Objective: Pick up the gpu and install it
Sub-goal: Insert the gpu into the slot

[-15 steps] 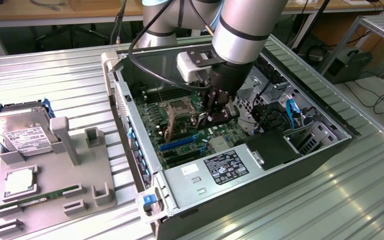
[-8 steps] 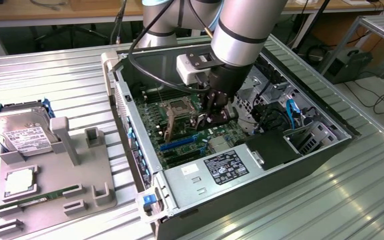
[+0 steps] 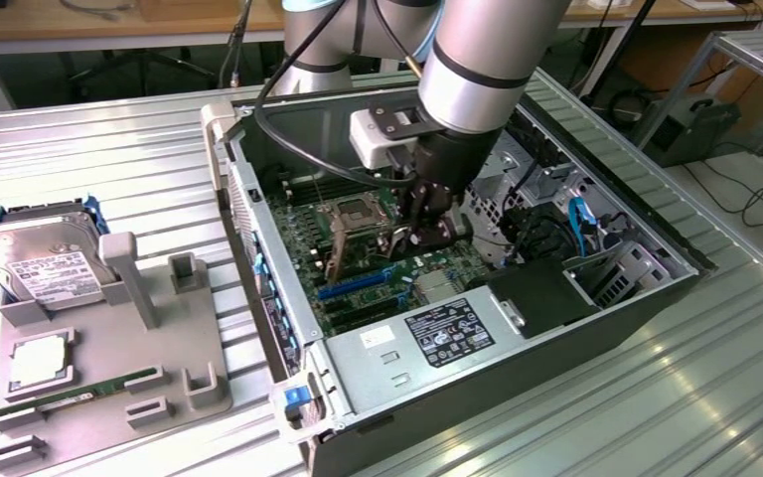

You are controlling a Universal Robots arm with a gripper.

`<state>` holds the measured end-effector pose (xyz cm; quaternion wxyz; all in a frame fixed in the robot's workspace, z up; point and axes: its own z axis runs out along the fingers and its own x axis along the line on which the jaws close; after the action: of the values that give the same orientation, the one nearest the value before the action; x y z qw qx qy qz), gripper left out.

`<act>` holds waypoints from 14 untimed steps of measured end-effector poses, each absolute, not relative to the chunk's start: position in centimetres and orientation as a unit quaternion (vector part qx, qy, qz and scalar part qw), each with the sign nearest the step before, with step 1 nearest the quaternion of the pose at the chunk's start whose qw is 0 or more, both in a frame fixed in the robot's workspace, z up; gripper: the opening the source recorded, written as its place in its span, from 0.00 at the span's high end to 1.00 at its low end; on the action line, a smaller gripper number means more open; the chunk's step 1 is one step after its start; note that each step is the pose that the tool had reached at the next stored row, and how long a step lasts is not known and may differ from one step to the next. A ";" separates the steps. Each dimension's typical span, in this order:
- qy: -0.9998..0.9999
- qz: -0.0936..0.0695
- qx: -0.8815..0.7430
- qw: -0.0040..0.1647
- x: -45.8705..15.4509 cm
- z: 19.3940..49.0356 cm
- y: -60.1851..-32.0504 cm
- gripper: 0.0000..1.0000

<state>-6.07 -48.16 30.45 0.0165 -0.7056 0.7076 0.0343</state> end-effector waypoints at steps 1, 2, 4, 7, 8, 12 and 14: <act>0.708 0.034 -0.706 0.017 -6.1 30.4 -48.2 0.74; 0.708 0.034 -0.706 0.017 -6.1 30.4 -48.2 0.74; 0.708 0.034 -0.706 0.017 -6.1 30.4 -48.2 0.74; 0.708 0.034 -0.706 0.017 -6.2 30.3 -48.2 0.74; 0.708 0.034 -0.706 0.017 -6.2 30.3 -48.2 0.74; 0.708 0.034 -0.706 0.017 -6.3 30.2 -48.2 0.74; 0.708 0.034 -0.706 0.017 -6.3 30.2 -48.2 0.74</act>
<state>-6.28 -48.16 30.19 0.0166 -0.7056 0.7076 0.0342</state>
